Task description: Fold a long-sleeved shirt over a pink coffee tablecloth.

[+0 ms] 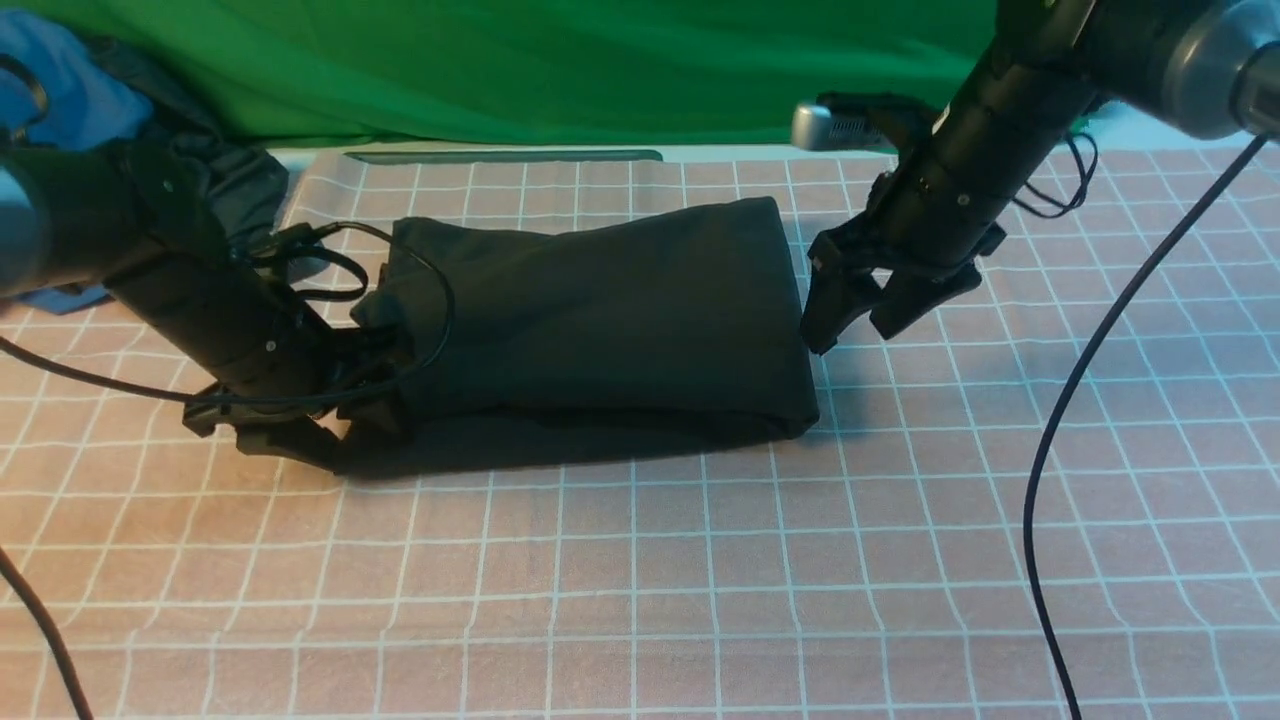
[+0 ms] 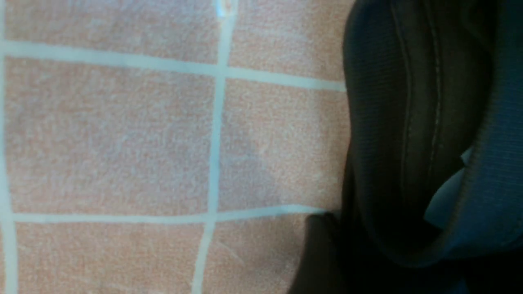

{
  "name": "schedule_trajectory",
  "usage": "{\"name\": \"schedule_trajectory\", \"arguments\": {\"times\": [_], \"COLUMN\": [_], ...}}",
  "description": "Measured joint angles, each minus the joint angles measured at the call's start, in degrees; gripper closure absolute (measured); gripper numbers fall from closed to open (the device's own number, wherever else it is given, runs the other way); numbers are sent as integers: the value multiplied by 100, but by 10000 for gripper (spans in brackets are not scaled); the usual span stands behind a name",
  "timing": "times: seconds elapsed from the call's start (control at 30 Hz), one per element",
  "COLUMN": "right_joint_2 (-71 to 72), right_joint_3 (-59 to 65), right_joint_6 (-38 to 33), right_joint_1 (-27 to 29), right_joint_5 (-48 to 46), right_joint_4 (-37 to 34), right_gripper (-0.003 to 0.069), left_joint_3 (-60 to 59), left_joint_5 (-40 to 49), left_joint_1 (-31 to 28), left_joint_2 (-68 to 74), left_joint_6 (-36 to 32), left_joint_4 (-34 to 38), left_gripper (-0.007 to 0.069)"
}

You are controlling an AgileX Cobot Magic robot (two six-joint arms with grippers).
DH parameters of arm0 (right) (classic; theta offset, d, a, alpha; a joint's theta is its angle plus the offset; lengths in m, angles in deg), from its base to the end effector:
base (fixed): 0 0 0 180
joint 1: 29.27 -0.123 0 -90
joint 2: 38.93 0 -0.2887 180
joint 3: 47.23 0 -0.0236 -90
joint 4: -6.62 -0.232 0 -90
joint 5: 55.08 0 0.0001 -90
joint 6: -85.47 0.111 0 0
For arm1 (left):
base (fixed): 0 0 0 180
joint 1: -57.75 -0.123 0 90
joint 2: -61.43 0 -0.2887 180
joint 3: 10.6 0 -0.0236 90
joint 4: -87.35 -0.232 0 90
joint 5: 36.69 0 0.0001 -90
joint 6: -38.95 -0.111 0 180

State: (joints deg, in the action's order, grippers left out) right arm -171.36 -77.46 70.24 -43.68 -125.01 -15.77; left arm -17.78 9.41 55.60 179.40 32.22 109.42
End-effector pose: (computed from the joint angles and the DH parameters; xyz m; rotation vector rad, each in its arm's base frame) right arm 0.4195 0.1488 0.2078 -0.5967 2.8905 0.5601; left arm 0.3597 -0.0166 0.1588 -0.2462 2.9288 -0.4214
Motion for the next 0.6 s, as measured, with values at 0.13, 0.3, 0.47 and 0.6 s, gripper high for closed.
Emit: {"name": "schedule_trajectory", "arguments": {"times": [0.13, 0.3, 0.47, 0.6], "right_joint_2": [-171, -185, -273, -307], "right_joint_3": [0, 0, 0, 0], "right_joint_6": [-50, -242, -136, 189], "right_joint_1": [-71, -298, -429, -428], "right_joint_5": [0, 0, 45, 168], "right_joint_4": [-136, -180, -120, 164], "right_gripper": [62, 65, 65, 65], "left_joint_3": [0, 0, 0, -24], "left_joint_5": [19, 62, 163, 260], "left_joint_1": [0, 11, 35, 41], "left_joint_2": [26, 61, -58, -346], "left_joint_6": [-90, -153, -91, -57], "left_joint_4": [151, 216, -46, -213], "left_gripper": [375, 568, 577, 577]}}
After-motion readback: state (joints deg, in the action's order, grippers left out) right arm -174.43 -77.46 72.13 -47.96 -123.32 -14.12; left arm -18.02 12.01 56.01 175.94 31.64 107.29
